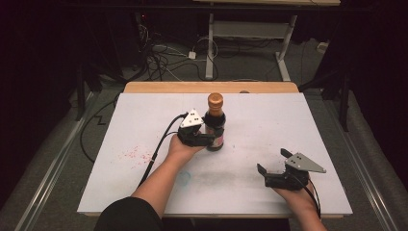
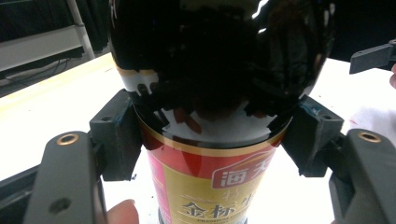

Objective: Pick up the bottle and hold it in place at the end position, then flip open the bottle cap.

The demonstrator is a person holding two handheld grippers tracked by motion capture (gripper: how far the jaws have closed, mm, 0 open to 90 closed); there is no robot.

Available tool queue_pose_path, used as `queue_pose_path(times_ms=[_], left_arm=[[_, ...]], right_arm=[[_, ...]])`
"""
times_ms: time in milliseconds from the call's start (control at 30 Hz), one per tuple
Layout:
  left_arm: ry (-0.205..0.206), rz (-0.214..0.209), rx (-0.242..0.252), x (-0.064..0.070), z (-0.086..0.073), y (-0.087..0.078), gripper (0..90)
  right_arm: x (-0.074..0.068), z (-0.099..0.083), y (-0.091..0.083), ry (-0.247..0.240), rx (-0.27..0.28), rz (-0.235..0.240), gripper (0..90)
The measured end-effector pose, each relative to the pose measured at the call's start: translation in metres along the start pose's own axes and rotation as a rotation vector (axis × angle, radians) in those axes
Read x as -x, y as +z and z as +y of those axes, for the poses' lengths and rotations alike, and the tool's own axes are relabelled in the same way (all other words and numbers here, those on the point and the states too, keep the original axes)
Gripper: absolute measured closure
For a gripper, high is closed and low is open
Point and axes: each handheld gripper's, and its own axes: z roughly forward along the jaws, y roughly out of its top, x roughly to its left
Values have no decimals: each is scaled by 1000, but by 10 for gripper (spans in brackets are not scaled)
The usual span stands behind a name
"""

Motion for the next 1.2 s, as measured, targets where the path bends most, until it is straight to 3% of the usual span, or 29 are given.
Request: queue_pose_path(times_ms=[33, 67, 100, 133, 267, 300, 333, 533, 667, 900, 1100, 1133, 1200], left_arm=[[-21, -3, 25, 1, -1, 2, 285], [-87, 2, 83, 6, -1, 4, 284], [-88, 1, 86, 5, -2, 4, 284], [-25, -4, 32, 1, -2, 0, 284], [-35, -3, 44, 2, -3, 1, 284], [-96, 3, 96, 6, -3, 4, 284], [-36, -3, 44, 2, -3, 1, 284], [-36, -2, 41, 1, -2, 1, 284], [-34, -2, 37, 1, -2, 1, 284], [-30, 0, 34, 1, -2, 0, 284], [-19, 3, 24, 1, -2, -1, 284], [-95, 8, 89, 6, -2, 3, 284], [-98, 7, 89, 6, -2, 3, 285]], right_arm=[[-1, 1, 1, -1, 3, 3, 4], [-1, 2, 2, -3, 3, 5, 7], [-1, 3, 4, 3, 4, 5, 13], [-1, 5, 5, 3, 7, 8, 21], [-4, 10, 12, -9, 9, 13, 73], [-4, 12, 13, -10, 6, 14, 94], [-5, 13, 15, -6, 3, 14, 110], [-5, 23, 28, -12, -21, 35, 215], [-3, 27, 35, -6, -28, 52, 325], [1, 33, 49, 8, -49, 68, 637], [3, 42, 56, 7, -52, 74, 820], [3, 43, 57, 7, -55, 71, 844], [3, 45, 57, 11, -55, 74, 891]])
